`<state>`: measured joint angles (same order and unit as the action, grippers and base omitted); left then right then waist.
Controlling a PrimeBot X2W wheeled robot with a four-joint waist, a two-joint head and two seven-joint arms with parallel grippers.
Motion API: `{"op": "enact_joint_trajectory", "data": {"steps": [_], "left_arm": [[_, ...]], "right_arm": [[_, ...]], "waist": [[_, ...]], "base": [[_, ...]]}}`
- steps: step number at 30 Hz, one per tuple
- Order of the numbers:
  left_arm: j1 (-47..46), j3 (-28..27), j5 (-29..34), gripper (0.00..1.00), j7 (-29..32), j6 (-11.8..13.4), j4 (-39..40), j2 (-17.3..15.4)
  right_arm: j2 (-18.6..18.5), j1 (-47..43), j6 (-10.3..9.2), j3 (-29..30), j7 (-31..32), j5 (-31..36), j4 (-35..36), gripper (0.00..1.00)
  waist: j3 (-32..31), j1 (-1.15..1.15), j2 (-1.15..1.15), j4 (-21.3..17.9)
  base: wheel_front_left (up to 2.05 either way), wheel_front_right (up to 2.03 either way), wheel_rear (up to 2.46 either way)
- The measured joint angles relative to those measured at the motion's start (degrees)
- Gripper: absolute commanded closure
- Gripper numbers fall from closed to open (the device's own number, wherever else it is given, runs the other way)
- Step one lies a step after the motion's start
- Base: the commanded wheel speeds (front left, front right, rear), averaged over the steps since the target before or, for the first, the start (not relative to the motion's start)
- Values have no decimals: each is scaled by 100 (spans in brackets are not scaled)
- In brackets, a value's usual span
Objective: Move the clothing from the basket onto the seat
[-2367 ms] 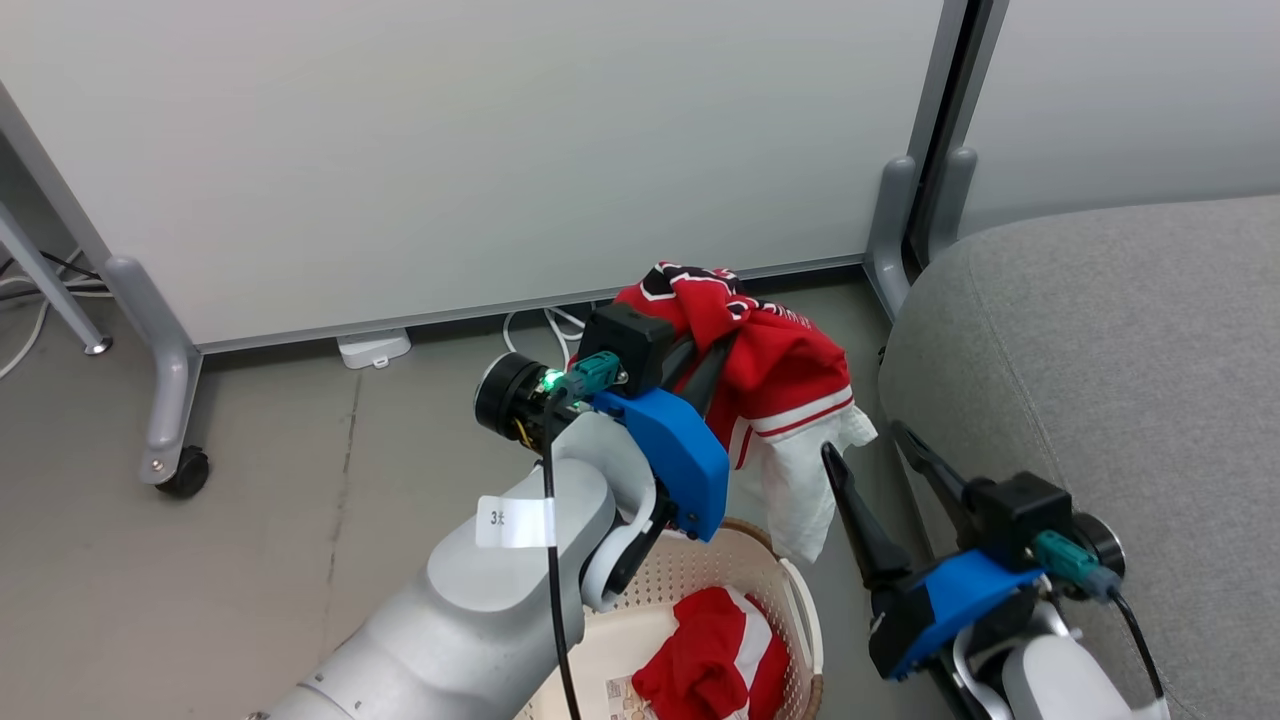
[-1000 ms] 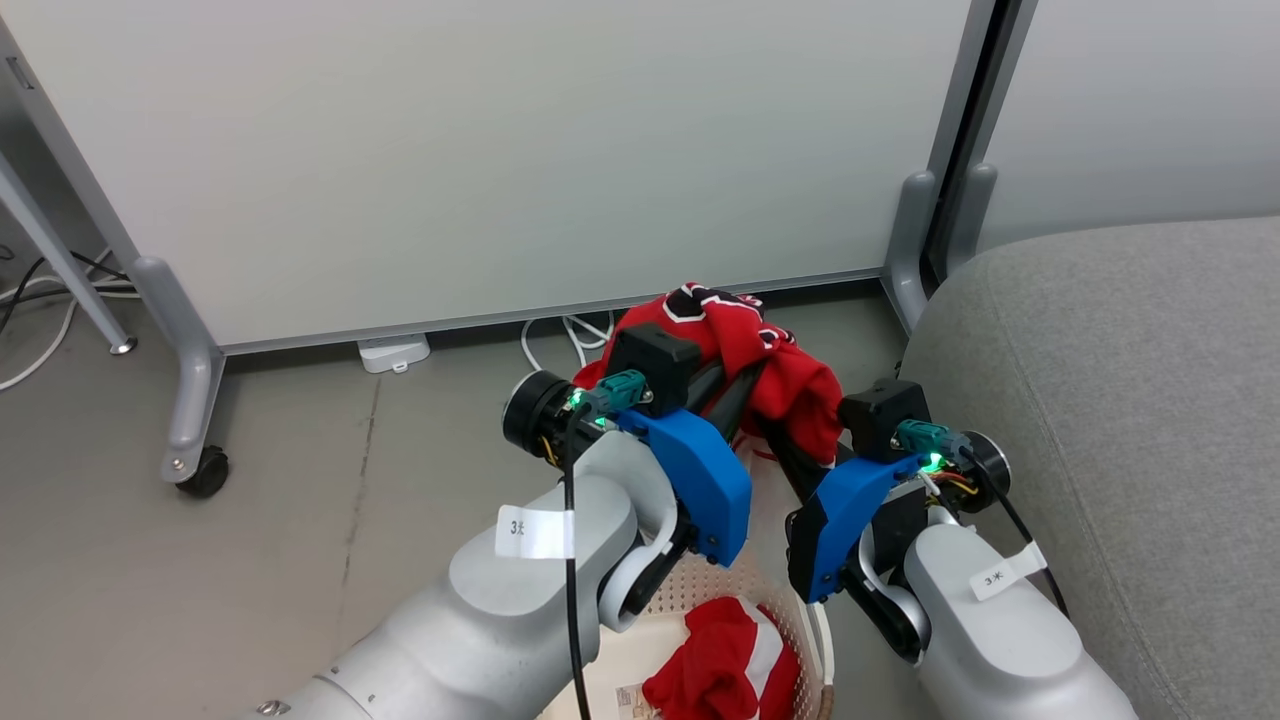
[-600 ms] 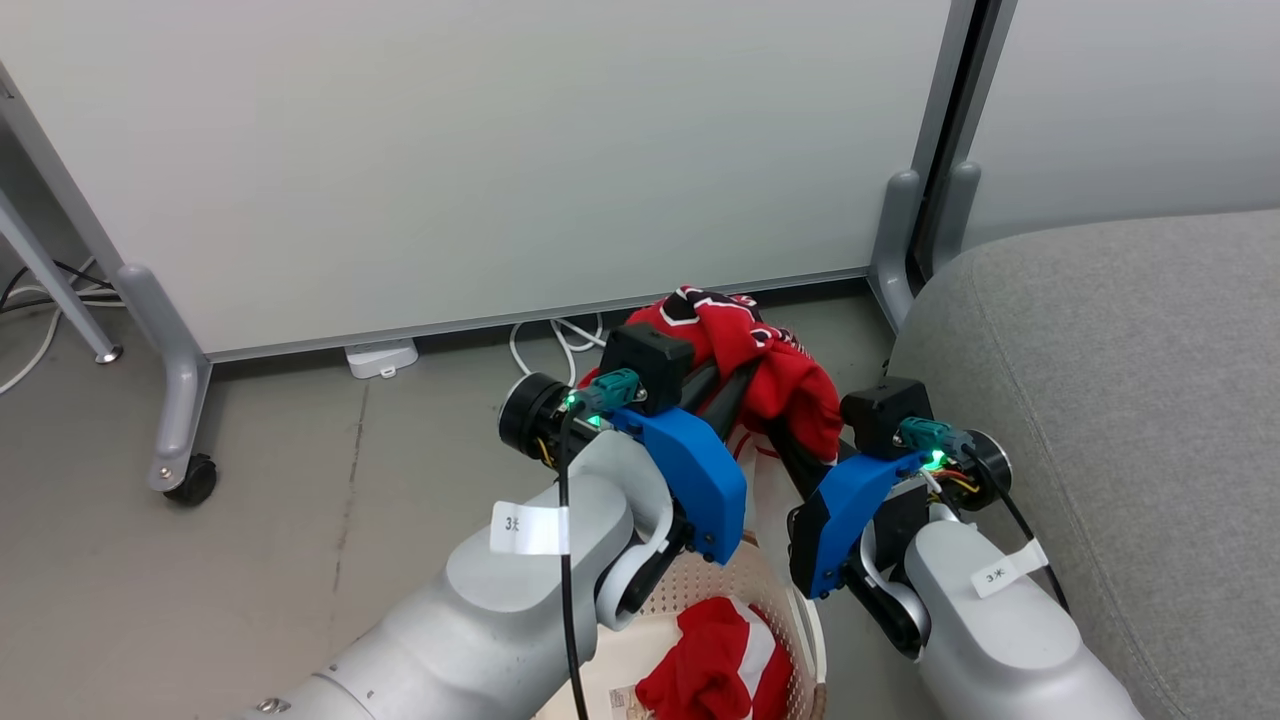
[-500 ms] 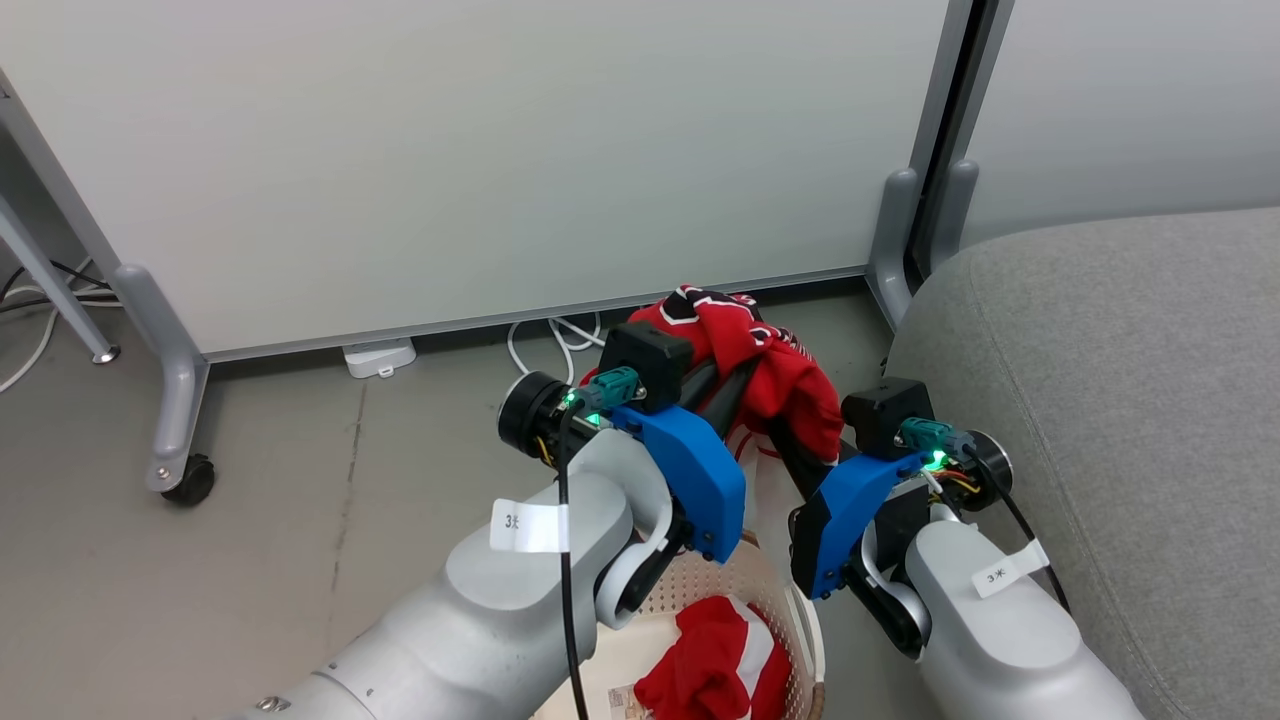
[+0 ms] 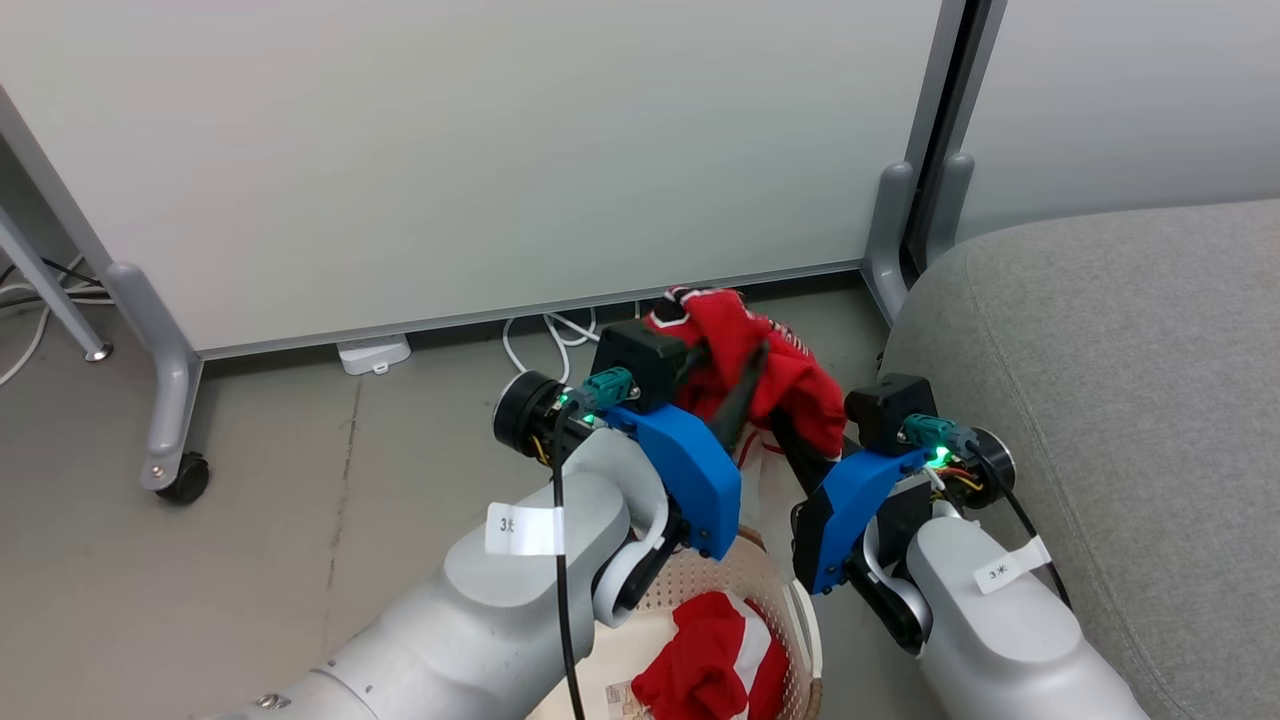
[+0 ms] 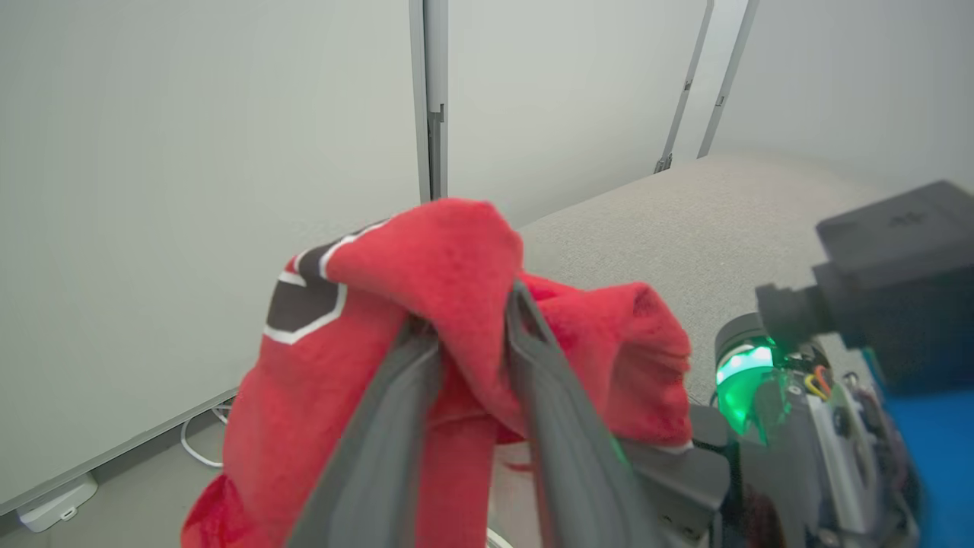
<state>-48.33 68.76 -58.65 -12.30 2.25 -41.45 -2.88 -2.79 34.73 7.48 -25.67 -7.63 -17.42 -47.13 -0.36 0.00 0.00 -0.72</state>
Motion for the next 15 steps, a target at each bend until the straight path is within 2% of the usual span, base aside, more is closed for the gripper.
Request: {"op": "enact_joint_trajectory", "data": {"steps": [10,15], "left_arm": [[229,-178,236,0,-254,-79,80,-102],[930,-934,950,0,-270,-79,792,-481]], "right_arm": [[0,36,0,15,-62,-48,-11,100],[-1,36,0,58,-101,-81,51,100]], "waist": [[9,0,0,-7],[45,0,0,22]], "base": [[0,0,0],[0,0,0]]}}
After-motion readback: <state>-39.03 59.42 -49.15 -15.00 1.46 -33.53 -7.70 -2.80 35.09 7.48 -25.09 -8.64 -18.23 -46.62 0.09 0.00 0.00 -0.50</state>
